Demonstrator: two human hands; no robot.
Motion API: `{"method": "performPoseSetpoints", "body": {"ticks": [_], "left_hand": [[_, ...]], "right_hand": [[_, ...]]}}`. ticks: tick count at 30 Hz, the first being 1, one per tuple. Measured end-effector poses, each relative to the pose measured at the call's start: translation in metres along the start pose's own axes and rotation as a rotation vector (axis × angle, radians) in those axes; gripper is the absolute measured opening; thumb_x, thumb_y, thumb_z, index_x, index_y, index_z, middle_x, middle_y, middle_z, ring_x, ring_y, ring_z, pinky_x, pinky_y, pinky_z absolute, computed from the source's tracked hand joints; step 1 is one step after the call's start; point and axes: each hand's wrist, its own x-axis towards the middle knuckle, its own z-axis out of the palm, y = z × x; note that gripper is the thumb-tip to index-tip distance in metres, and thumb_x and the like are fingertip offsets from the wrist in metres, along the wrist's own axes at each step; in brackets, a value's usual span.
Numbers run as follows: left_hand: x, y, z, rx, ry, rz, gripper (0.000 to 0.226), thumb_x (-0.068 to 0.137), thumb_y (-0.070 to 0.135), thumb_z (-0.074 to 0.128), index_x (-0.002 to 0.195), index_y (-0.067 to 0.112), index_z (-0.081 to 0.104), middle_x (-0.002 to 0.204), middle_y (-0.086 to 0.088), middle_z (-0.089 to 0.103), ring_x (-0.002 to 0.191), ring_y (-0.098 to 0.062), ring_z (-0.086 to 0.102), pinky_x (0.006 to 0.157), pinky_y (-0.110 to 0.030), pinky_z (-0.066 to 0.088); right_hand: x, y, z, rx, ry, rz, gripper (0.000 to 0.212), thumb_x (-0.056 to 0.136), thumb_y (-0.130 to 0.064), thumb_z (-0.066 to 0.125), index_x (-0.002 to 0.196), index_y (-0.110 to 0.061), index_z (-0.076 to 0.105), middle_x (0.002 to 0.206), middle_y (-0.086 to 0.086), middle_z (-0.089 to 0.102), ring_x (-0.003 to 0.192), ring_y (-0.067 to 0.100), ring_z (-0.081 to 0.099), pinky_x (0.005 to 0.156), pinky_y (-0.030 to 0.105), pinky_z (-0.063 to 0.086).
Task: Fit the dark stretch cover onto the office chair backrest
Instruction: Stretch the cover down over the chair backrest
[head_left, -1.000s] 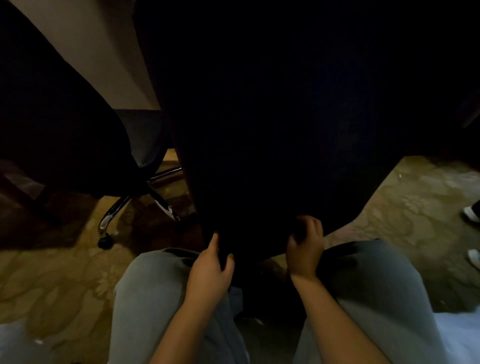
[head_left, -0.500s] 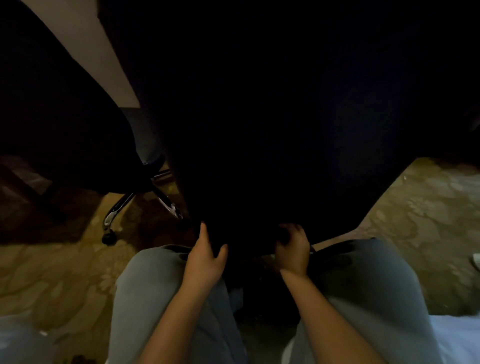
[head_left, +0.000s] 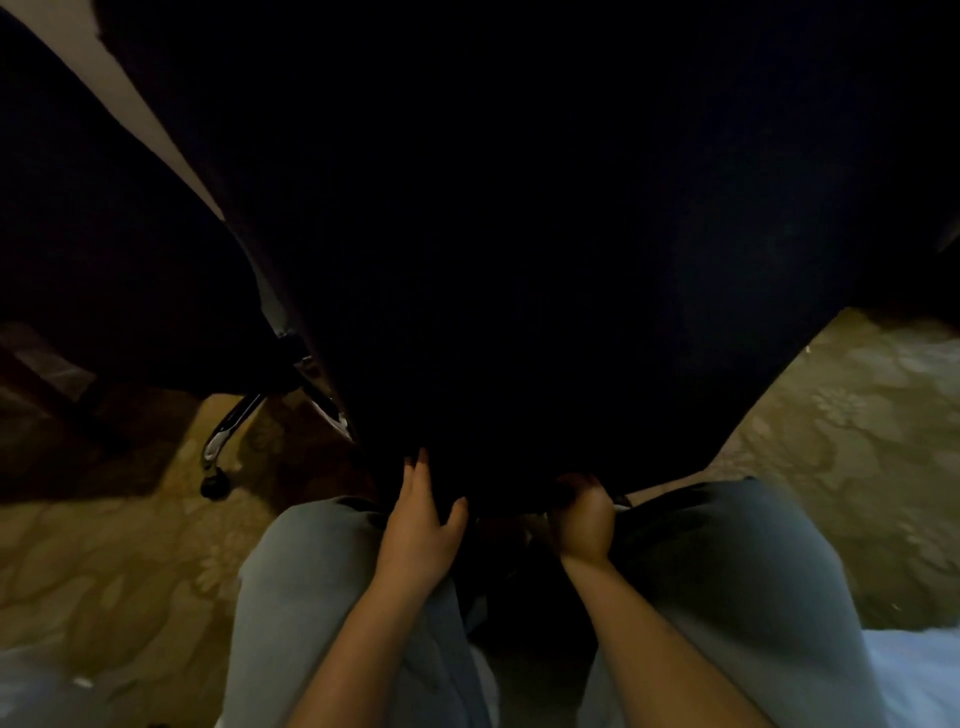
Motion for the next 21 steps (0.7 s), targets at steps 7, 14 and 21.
{"method": "performPoseSetpoints", "body": {"ticks": [7, 14, 21], "left_hand": [[0.008, -0.010, 0.009, -0.011, 0.008, -0.018, 0.078, 0.090, 0.024, 0.062, 0.153, 0.019, 0.016, 0.157, -0.003, 0.022, 0.134, -0.023, 0.040, 0.099, -0.027, 0.040], [0.016, -0.018, 0.018, -0.056, 0.022, 0.012, 0.088, 0.089, 0.018, 0.064, 0.154, 0.015, 0.006, 0.161, -0.005, 0.004, 0.146, -0.016, 0.007, 0.116, -0.033, 0.025], [0.024, -0.013, 0.014, -0.145, 0.025, -0.046, 0.091, 0.093, 0.023, 0.059, 0.152, 0.023, -0.011, 0.159, 0.000, -0.017, 0.133, 0.001, -0.006, 0.105, -0.017, 0.015]], "right_hand": [[0.002, -0.022, -0.041, 0.239, 0.296, -0.066, 0.031, 0.073, 0.017, 0.060, 0.098, 0.000, 0.067, 0.107, 0.014, 0.059, 0.097, 0.018, 0.054, 0.086, 0.027, 0.043], [0.007, -0.016, -0.051, 0.174, 0.350, -0.080, 0.037, 0.071, 0.014, 0.063, 0.105, 0.000, 0.061, 0.113, 0.015, 0.055, 0.102, 0.027, 0.055, 0.085, 0.030, 0.043], [0.002, 0.011, -0.031, 0.032, 0.034, 0.022, 0.017, 0.086, 0.014, 0.053, 0.096, 0.008, 0.066, 0.093, 0.011, 0.061, 0.098, 0.026, 0.058, 0.061, 0.000, 0.033]]}}
